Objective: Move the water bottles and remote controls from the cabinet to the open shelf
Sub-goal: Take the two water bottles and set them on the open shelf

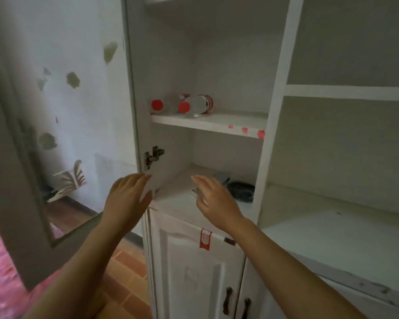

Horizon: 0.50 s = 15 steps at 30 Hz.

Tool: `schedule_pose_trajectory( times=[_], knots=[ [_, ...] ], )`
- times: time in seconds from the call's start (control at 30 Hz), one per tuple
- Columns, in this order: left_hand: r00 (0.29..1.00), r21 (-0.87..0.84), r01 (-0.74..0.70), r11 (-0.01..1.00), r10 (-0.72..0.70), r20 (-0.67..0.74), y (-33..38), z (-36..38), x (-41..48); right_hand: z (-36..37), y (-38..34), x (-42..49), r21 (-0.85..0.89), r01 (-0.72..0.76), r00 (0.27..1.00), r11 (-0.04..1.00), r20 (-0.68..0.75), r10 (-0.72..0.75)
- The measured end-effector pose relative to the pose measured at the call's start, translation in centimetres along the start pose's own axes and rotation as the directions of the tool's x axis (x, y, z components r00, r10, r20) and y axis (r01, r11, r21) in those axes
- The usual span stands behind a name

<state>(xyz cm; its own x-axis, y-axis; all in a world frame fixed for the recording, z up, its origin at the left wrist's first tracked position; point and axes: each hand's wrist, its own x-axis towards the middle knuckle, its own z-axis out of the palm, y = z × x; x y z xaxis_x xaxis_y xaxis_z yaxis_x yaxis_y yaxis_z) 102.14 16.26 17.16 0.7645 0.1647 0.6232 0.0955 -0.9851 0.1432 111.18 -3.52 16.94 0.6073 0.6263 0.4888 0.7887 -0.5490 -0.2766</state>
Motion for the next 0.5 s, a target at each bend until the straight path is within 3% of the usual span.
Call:
schedule_pose_trajectory(
  times=[0.23,0.5],
  knots=[
    [0.987,-0.215,-0.089,0.973,0.115,0.109,5.6,5.5,1.1,-2.2,5.5,-4.8,-0.098,-0.155,0.988,0.983,-0.017,0.154],
    [0.992,-0.253,-0.081,0.964,0.102,0.070,7.4,7.1,4.3,-2.8,8.3,-4.8,-0.122,-0.136,0.990,0.983,-0.064,0.129]
  ],
)
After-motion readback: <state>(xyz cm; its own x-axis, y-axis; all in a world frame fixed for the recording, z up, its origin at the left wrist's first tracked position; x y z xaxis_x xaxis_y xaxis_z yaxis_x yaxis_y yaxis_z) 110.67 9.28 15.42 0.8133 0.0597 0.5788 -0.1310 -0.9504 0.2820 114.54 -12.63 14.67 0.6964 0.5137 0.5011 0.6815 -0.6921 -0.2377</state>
